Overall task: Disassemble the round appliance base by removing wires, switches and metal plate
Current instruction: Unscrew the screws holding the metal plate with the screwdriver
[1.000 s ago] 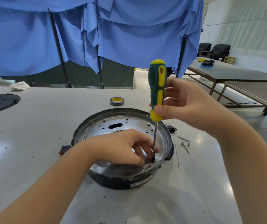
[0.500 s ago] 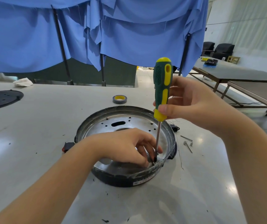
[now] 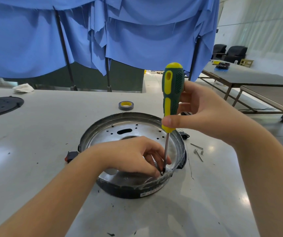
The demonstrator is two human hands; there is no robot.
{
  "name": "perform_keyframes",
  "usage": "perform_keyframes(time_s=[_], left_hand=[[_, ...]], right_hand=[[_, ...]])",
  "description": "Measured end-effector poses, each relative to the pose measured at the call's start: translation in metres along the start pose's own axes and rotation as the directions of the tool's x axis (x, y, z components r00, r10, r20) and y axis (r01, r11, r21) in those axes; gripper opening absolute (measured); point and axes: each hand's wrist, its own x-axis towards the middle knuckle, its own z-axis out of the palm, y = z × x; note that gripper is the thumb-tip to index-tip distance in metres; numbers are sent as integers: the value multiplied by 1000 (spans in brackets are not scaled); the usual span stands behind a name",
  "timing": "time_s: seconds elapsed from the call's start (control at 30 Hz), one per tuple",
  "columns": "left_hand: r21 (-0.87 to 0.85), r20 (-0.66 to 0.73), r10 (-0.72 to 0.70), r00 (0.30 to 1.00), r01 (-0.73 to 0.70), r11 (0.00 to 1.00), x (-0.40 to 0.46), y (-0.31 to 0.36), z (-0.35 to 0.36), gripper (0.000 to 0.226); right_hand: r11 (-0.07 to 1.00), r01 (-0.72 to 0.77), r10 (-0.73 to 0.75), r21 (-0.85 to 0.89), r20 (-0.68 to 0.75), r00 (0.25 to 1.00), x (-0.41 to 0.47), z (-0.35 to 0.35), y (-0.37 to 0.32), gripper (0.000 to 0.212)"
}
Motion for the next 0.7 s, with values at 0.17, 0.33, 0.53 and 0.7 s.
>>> perform_keyframes(time_s=[0.17,0.33,0.53,0.7], left_hand=[[13,-23,16,1000,-16,1000,1,-2,-1,27],[-203,-111,84,990,-106,973,1,0,-2,21],[-250,-217,107,970,-161,955,2,4,4,17],[-209,-294,108,950,-174,962,3,6,7,12]], right_hand=[[994,-26,16,105,100,995,-2,-4,2,46],[989,-45,19,143,178,984,-3,-9,5,47],[994,-54,38,100,157,987,-3,-6,2,53],[998,-59,57,25,79,995,-1,-4,2,46]])
